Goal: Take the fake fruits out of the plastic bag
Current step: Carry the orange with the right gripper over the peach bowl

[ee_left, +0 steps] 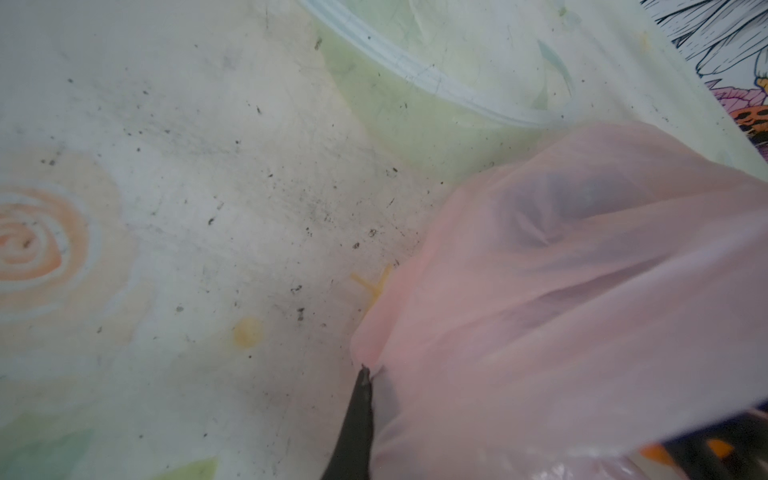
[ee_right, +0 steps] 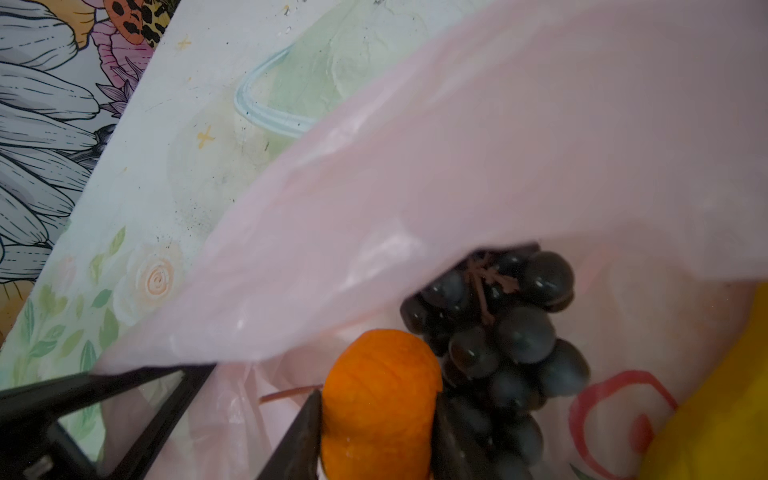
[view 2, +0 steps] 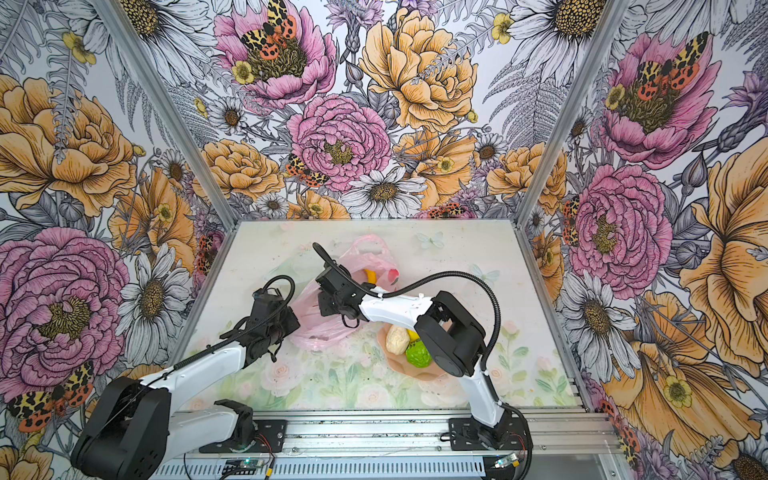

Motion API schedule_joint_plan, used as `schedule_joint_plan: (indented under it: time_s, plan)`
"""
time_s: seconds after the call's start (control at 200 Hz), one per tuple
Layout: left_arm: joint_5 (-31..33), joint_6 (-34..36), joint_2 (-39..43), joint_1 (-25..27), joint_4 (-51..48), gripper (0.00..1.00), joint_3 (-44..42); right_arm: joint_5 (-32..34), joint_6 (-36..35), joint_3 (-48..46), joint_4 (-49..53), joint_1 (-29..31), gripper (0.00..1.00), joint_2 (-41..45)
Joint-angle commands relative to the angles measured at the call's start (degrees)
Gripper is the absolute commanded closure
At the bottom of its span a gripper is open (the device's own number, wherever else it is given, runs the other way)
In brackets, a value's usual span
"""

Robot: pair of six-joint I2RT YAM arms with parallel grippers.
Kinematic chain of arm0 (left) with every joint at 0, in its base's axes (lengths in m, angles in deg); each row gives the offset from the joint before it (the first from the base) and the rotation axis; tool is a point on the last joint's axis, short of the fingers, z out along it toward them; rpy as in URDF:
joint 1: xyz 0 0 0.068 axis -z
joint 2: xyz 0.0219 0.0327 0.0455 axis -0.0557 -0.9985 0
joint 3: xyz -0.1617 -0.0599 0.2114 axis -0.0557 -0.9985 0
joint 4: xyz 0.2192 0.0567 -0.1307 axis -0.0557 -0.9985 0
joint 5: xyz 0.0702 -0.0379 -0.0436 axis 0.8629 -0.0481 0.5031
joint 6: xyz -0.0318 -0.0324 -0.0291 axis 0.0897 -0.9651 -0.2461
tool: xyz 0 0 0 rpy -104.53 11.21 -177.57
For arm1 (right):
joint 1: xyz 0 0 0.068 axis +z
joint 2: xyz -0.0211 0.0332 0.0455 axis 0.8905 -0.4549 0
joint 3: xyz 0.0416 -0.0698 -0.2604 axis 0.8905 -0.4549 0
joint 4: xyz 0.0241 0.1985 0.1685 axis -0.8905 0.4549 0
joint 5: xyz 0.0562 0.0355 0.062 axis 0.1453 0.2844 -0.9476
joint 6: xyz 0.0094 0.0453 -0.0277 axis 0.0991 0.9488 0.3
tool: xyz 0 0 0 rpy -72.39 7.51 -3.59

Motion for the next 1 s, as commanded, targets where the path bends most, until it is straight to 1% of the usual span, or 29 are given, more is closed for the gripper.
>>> schedule_joint_plan:
  time_s: [0.0,0.115,0.21,0.31,0.45,0.455,0.605,0.761,0.991]
  plan:
    - [0.3,3.1,-2.3,-0.6,-0.8,0.98,3.5,-3.1,1.8,-2.9,-4.3,-0.8,0.59,6.3]
    - [0.7,5.5,-4.8,-0.5,-1.2,0.98,6.2,-5.6,3.8,-7.5,-7.1,-2.1,0.59,11.5]
    - [1.1,7.9,-6.8,-0.8,-1.4,0.99,7.7,-6.2,5.4,-11.6,-9.2,-3.4,0.59,16.0]
    - [1.6,10.0,-7.5,-1.6,-0.5,1.0,7.4,-7.0,7.3,-15.9,-11.0,-4.9,0.59,20.5]
    - [-0.3,12.5,-7.2,-2.4,1.9,1.0,6.4,-8.2,9.8,-22.2,-12.8,-6.4,0.59,27.0]
    - [-0.4,12.6,-7.2,-2.3,1.9,1.0,6.4,-8.2,9.9,-22.5,-12.9,-7.2,0.59,27.3]
    - [-0.5,12.8,-7.2,-2.0,3.1,1.0,5.9,-8.9,11.7,-30.6,-13.1,-11.2,0.59,36.0]
    - [0.0,12.6,-6.7,-2.0,3.6,1.0,5.5,-11.2,14.6,-39.8,-12.0,-16.0,0.6,44.9]
    - [0.3,12.6,-6.4,-2.0,3.7,1.0,5.2,-13.1,17.3,-49.5,-9.3,-19.7,0.6,55.5]
